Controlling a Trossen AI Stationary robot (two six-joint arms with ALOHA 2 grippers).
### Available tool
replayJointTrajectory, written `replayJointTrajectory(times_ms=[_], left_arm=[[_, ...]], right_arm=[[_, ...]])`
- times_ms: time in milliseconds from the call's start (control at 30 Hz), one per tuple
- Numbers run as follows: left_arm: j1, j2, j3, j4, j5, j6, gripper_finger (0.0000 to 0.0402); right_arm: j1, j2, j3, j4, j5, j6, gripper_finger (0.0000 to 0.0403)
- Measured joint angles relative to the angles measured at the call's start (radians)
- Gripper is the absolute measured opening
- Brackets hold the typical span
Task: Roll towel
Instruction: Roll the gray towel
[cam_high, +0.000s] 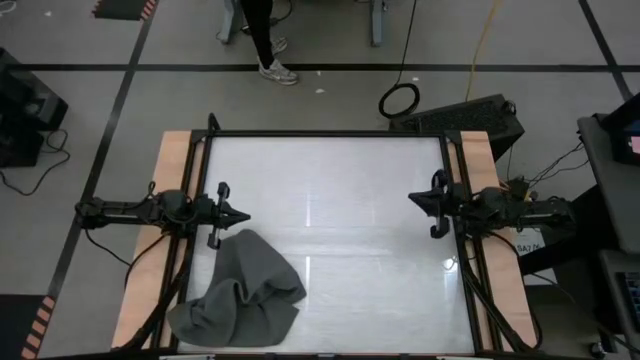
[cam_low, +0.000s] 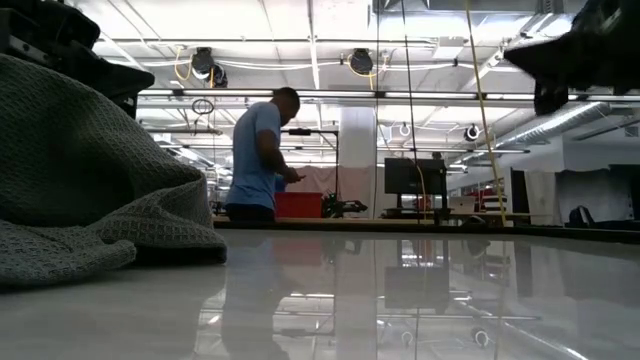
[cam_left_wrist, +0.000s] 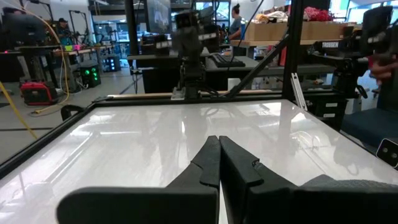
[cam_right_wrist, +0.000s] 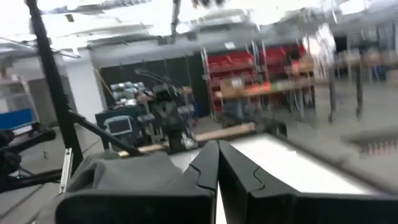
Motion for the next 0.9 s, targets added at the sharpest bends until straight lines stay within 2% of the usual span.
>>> replayJointTrajectory(times_ms=[233,500,600,767,900], left_arm=[[0.000,0.000,0.000,0.000,0.000,0.000,0.0002],[0.000,0.000,0.000,0.000,0.000,0.000,0.0002],[0.000,0.000,0.000,0.000,0.000,0.000,0.0002],[0.000,0.000,0.000,0.000,0.000,0.000,0.0002],[0.000,0.000,0.000,0.000,0.000,0.000,0.0002]], right_arm=[[0.001,0.133,0.264,-0.179,-0.002,-0.142,0.0001],[0.001,0.460,0.652,-0.478,-0.009,-0.159,0.0000],[0.001,0.587,0.800,-0.569,-0.045,-0.159,0.0000],[0.001,0.783,1.015,-0.669,-0.109,-0.159,0.0000],[0.004,0.912,1.160,-0.710,-0.113,-0.157,0.0000]])
